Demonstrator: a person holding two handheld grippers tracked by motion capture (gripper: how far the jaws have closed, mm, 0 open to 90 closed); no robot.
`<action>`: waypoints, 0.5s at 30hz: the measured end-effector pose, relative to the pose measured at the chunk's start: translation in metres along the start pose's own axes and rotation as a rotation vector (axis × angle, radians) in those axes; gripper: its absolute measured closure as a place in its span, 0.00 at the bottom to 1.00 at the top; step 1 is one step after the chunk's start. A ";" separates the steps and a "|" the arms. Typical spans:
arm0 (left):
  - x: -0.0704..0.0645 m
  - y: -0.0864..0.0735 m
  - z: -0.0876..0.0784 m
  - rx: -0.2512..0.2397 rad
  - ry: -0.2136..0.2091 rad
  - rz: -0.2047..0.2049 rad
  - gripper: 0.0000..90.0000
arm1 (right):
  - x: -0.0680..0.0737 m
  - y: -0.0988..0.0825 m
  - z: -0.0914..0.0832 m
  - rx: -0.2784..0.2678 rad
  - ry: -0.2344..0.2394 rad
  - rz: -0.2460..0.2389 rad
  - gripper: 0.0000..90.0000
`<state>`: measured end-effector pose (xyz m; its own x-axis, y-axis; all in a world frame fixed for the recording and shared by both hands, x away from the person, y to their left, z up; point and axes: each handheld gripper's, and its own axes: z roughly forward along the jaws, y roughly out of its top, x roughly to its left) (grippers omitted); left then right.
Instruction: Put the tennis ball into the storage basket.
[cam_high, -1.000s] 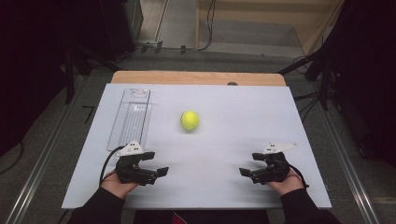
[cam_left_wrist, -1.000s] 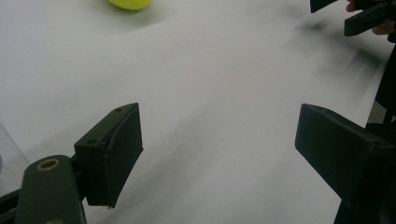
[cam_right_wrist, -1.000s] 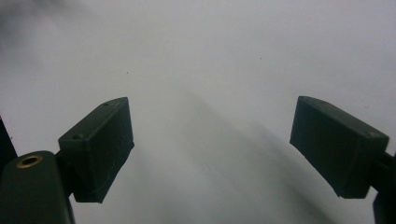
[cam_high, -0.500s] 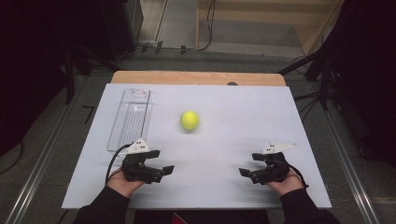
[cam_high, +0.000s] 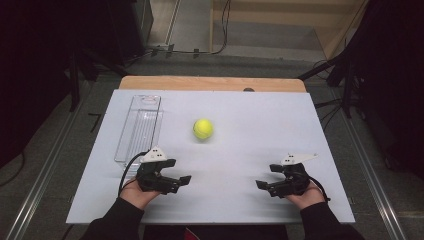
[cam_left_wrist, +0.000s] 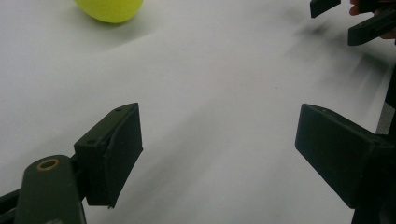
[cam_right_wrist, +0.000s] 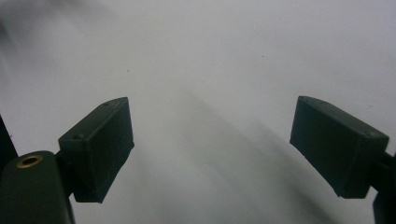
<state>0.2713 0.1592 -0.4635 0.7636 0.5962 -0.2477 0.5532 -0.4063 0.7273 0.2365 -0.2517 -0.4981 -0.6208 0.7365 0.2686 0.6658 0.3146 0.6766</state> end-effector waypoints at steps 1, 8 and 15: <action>0.000 0.001 0.000 -0.004 0.000 -0.005 0.17 | 0.000 0.000 0.000 0.000 0.000 -0.001 0.13; 0.003 0.008 0.002 -0.009 -0.001 -0.020 0.17 | 0.000 0.000 0.000 -0.002 0.001 0.000 0.13; 0.004 0.016 0.005 -0.008 0.003 -0.022 0.17 | 0.000 0.000 0.000 -0.004 0.001 0.000 0.13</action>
<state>0.2847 0.1515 -0.4567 0.7504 0.6071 -0.2615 0.5670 -0.3878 0.7267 0.2365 -0.2520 -0.4978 -0.6216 0.7356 0.2693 0.6641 0.3126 0.6791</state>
